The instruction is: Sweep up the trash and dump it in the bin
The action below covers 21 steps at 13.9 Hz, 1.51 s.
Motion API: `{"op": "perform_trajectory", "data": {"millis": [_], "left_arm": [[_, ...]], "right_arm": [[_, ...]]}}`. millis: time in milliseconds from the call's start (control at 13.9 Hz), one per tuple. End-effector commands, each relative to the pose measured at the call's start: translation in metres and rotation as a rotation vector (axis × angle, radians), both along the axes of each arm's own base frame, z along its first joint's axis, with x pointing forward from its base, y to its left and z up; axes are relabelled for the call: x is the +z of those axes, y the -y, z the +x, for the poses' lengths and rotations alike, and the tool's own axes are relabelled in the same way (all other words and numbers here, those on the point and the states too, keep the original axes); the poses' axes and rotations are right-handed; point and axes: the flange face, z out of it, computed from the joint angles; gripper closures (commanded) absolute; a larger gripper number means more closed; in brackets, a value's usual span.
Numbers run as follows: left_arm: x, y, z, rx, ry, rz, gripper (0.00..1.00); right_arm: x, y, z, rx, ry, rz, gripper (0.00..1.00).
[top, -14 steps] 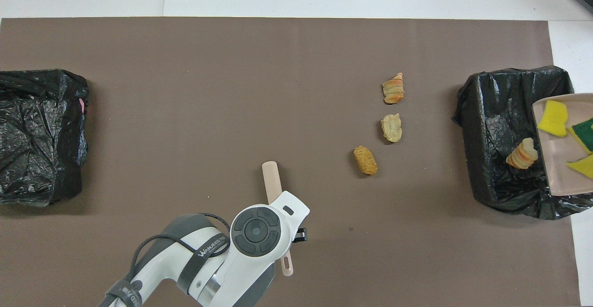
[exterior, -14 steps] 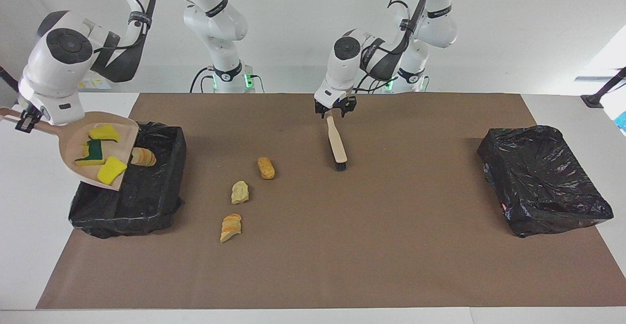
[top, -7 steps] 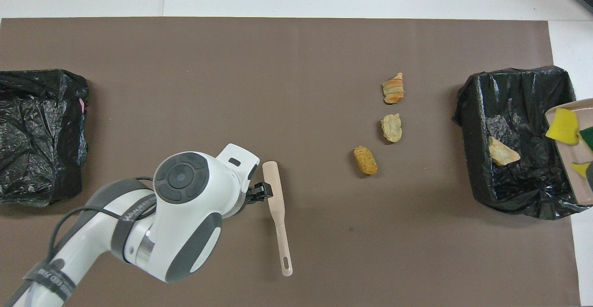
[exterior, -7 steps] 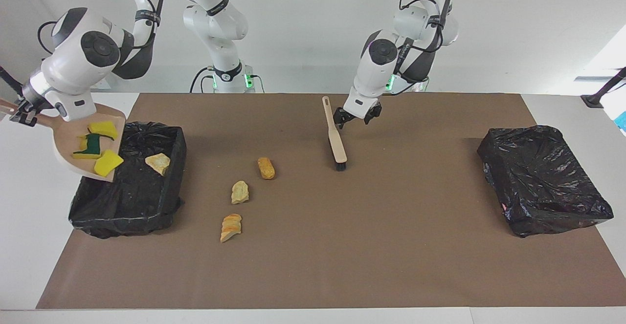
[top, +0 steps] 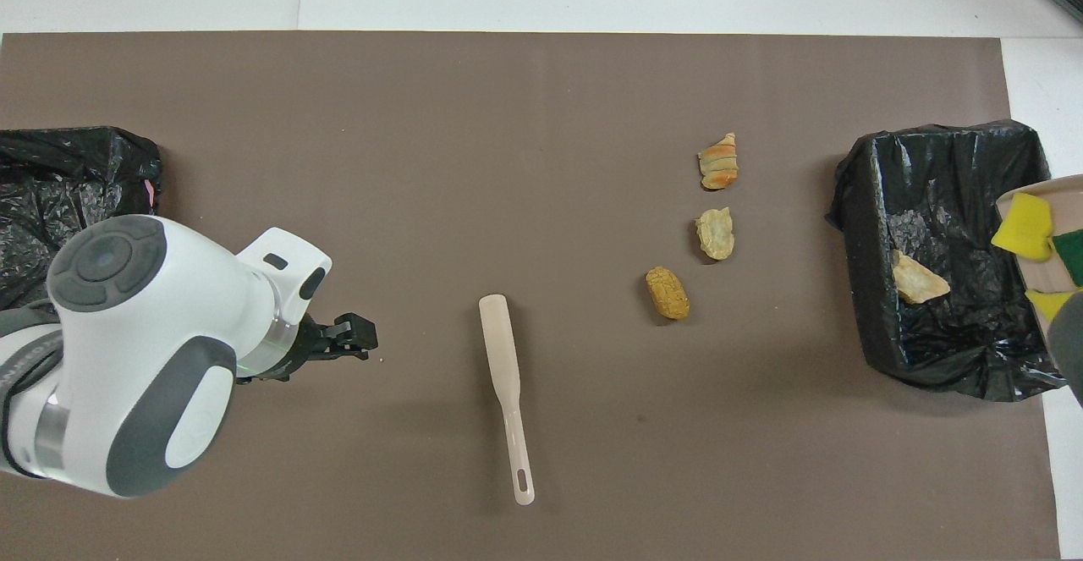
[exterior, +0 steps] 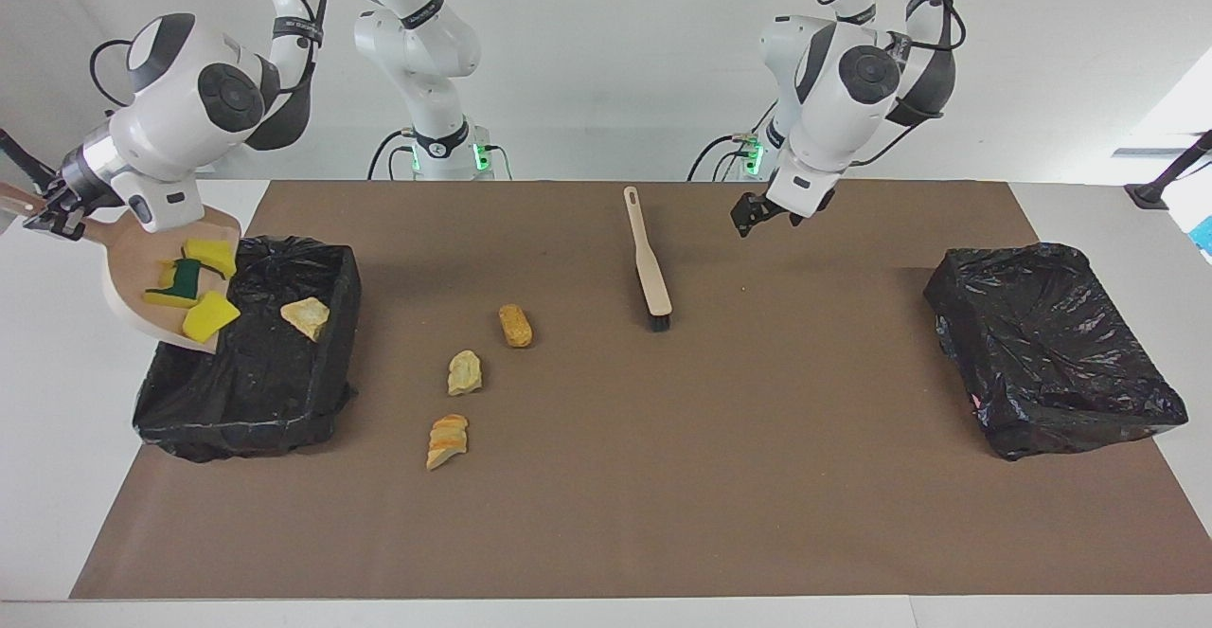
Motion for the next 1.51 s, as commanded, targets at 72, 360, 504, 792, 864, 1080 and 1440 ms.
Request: {"op": "perform_trajectory", "data": {"millis": [72,360,504,792,864,1080,1440], "left_arm": [[-0.001,-0.051,0.006,-0.002,-0.025,0.045,0.00],[0.000,-0.121,0.020,0.025,-0.020,0.033,0.00],[0.007,-0.149,0.024,-0.020,0.001,0.025,0.00],[0.042,-0.174,0.056,-0.094,0.092,0.008,0.00],[0.051,-0.174,0.070,-0.094,0.110,0.007,0.00],[0.095,-0.166,0.099,-0.110,0.152,0.004,0.00],[0.145,-0.158,0.082,-0.129,0.167,0.004,0.00]], "right_arm": [[0.012,-0.028,-0.002,0.038,0.037,-0.123,1.00],[0.014,-0.037,-0.004,0.005,0.064,-0.145,1.00],[0.015,-0.040,-0.006,-0.011,0.059,-0.152,1.00],[0.017,-0.074,-0.001,0.024,0.085,-0.172,1.00],[0.022,-0.087,0.001,0.049,0.094,-0.215,1.00],[0.025,-0.072,-0.001,0.079,0.098,-0.271,1.00],[0.017,-0.086,-0.010,0.026,0.093,-0.197,1.00]]}}
